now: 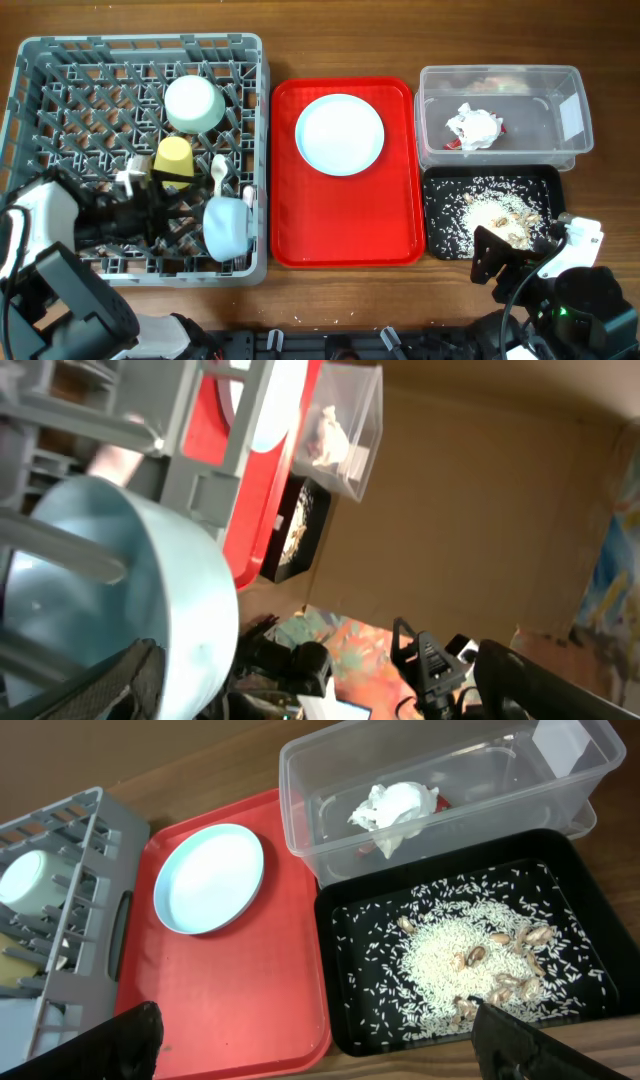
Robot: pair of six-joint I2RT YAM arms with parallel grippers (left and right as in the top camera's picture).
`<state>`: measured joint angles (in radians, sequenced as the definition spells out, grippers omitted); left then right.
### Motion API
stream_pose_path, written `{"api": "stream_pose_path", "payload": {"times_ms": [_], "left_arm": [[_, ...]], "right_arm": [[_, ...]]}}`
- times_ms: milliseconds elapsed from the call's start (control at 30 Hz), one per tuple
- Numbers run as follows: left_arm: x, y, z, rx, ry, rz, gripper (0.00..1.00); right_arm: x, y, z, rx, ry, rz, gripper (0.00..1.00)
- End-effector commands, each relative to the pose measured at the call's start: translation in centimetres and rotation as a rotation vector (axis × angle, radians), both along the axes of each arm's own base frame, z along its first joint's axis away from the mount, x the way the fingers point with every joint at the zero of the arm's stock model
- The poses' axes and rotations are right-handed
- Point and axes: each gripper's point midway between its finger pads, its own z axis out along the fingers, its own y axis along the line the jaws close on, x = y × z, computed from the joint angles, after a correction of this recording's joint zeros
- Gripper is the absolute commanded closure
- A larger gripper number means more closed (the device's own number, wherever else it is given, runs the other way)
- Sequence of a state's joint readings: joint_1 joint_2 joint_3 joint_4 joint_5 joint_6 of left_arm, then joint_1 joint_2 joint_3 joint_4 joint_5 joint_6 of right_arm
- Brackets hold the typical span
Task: Sort waste into correct bins and load items into the dishwasher rack
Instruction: 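Lift the light-blue bowl into the dish rack with the left gripper, then adjust the bowl upright in the rack and release it with the left gripper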
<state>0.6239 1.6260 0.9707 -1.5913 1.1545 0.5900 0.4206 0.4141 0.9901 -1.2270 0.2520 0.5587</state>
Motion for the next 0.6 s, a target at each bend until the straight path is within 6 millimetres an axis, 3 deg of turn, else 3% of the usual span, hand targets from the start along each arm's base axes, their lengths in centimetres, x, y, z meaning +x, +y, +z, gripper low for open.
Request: {"api": "stream_pose_path", "payload": {"times_ms": [0, 233, 333, 467, 500, 533, 567], "left_arm": [[1.1, 2.6, 2.9, 0.061, -0.049, 0.051, 0.0], [1.3, 3.0, 9.0, 0.232, -0.221, 0.109, 0.01], [-0.1, 0.9, 10.9, 0.326, -0.328, 0.071, 0.0], [-1.1, -2.7, 14.0, 0.245, -0.441, 0.028, 0.02], [-1.1, -3.2, 14.2, 0.241, -0.457, 0.008, 0.29], [-1.4, -3.8, 14.0, 0.24, -0.445, -0.017, 0.49], [-1.7, -4.0, 12.9, 0.273, -0.367, -0.04, 0.73]], "right_arm": [[0.0, -0.2, 0.2, -0.007, -0.011, -0.006, 0.0], [0.0, -0.2, 0.2, -0.007, -0.011, -0.006, 0.0], [0.0, -0.2, 0.2, -0.007, -0.011, -0.006, 0.0], [0.0, -0.2, 0.2, -0.007, -0.011, -0.006, 0.0], [0.0, -0.2, 0.2, -0.007, -0.011, -0.006, 0.0], [0.0, -0.2, 0.2, -0.007, -0.011, -0.006, 0.0], [0.0, -0.2, 0.2, -0.007, -0.011, -0.006, 0.0]]}}
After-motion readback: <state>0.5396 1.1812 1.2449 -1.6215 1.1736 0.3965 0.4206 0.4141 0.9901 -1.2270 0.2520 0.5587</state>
